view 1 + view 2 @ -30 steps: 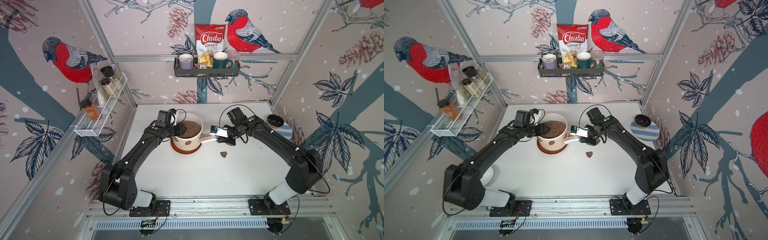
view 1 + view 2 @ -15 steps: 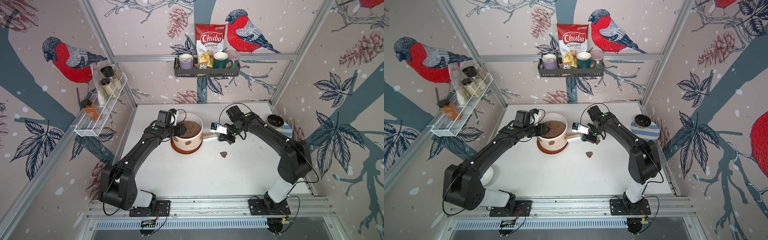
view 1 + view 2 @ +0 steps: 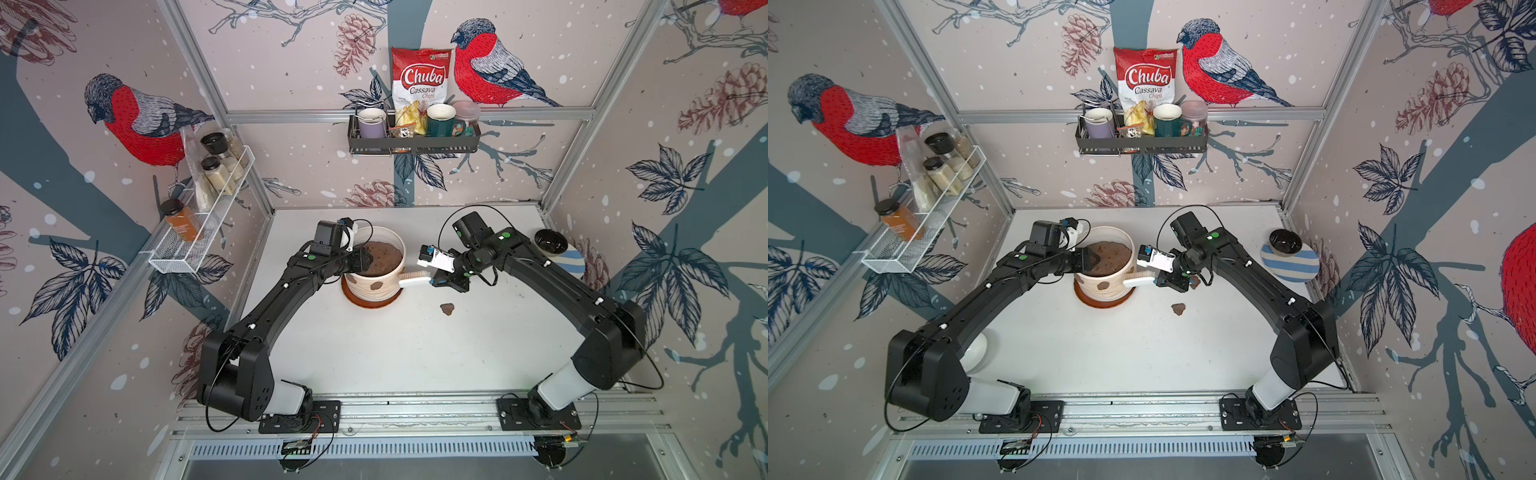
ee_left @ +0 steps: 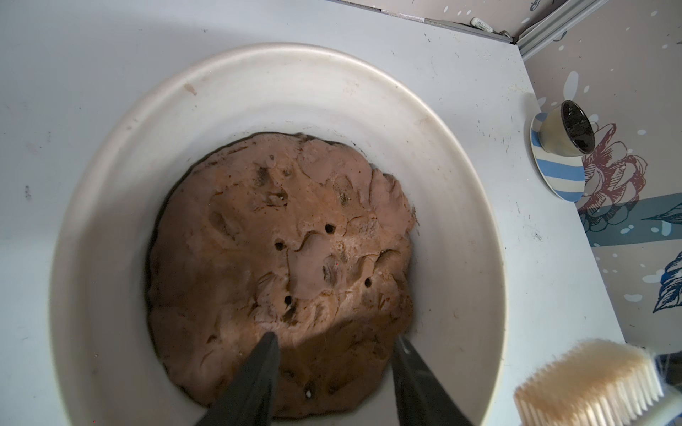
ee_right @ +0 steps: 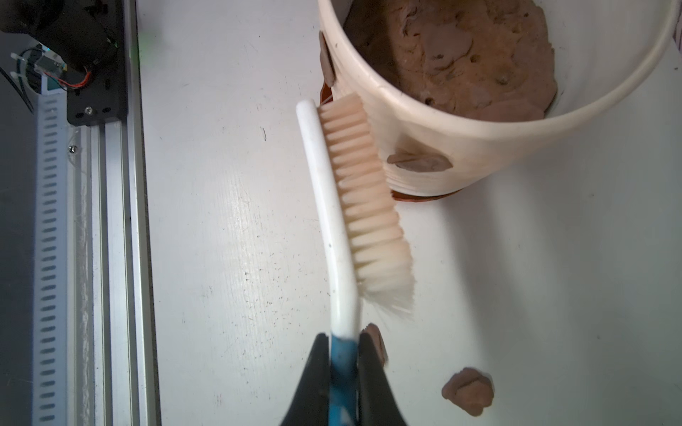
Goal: Scrub the dried mud off the ceramic pot
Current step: Brush off the soil from the pot.
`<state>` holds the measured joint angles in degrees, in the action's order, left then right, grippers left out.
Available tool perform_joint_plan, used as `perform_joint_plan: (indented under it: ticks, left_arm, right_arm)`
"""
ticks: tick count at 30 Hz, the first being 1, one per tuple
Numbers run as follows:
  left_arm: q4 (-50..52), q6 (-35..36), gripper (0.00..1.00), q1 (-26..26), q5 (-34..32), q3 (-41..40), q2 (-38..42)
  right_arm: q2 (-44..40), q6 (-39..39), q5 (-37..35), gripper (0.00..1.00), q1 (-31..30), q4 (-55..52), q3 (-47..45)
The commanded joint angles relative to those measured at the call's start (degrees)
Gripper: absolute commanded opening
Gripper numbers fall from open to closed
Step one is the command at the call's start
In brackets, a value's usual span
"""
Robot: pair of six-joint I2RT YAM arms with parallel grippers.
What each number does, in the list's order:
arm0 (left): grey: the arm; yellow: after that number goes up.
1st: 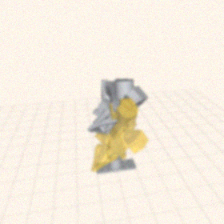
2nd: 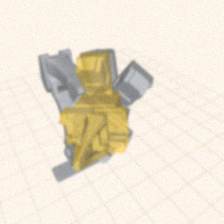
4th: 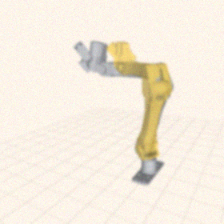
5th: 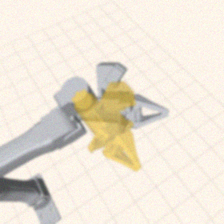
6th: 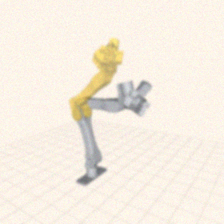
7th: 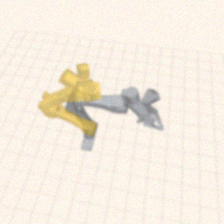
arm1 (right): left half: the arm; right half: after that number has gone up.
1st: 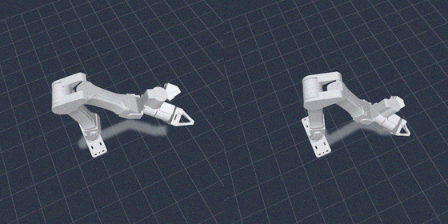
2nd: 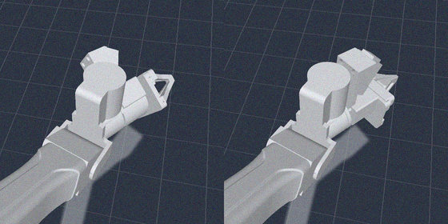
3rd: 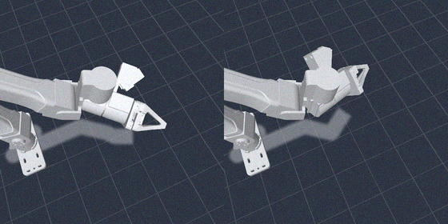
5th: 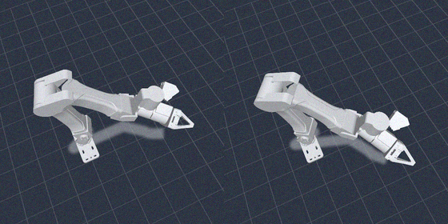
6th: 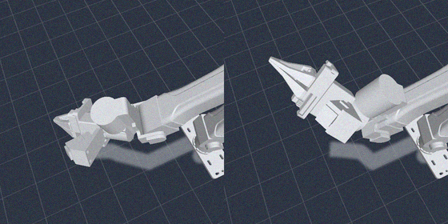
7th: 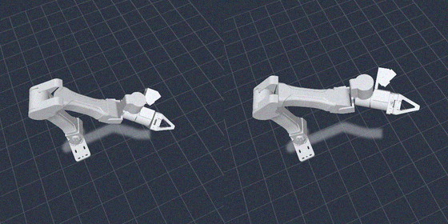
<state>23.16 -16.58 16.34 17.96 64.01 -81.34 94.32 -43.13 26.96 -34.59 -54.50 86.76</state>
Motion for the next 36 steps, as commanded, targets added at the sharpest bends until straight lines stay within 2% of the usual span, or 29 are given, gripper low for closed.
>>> perform_joint_plan:
  ticks: [1,6,13,22,26,29,31,33,36]
  left_arm:
    - [1.1,0.1,0.51,0.2,0.1,-0.1,0.4]
    - [1.3,0.5,0.51,0.1,-0.2,-0.2,0.6]
    - [1.3,0.5,0.51,0.2,-0.1,-0.3,0.5]
    - [1.1,0.4,0.51,0.2,0.4,-0.1,0.8]
    - [2.1,0.7,0.51,0.3,0.1,0.4,1.8]
    - [4.1,1.8,0.53,0.3,-2.5,0.7,3.9]
    - [5.6,1.8,0.55,-0.1,-5.0,0.8,5.4]
    - [7.1,1.5,0.56,-0.8,-6.9,0.9,7.3]
    - [8.2,0.6,0.61,-1.5,-9.3,0.5,9.4]
  right_arm:
    - [2.4,4.3,1.2,0.0,0.2,-3.8,1.7]
    - [6.6,10.5,-0.1,0.0,2.9,-1.6,3.1]
    - [7.4,16.5,4.3,0.0,7.3,2.7,-0.5]
    - [-3.7,18.1,5.7,0.0,7.6,5.9,-12.5]
    - [-9.2,18.6,3.2,0.0,6.6,3.7,-15.0]
    - [-12.2,12.9,-0.6,0.0,2.8,-0.2,-14.1]
    - [-12.7,8.9,-5.8,0.0,-3.1,-1.3,-12.3]
    - [-10.4,7.6,-8.9,0.0,-9.5,-1.2,-8.6]
    - [-4.9,9.4,-10.2,0.0,-15.4,0.1,-1.9]
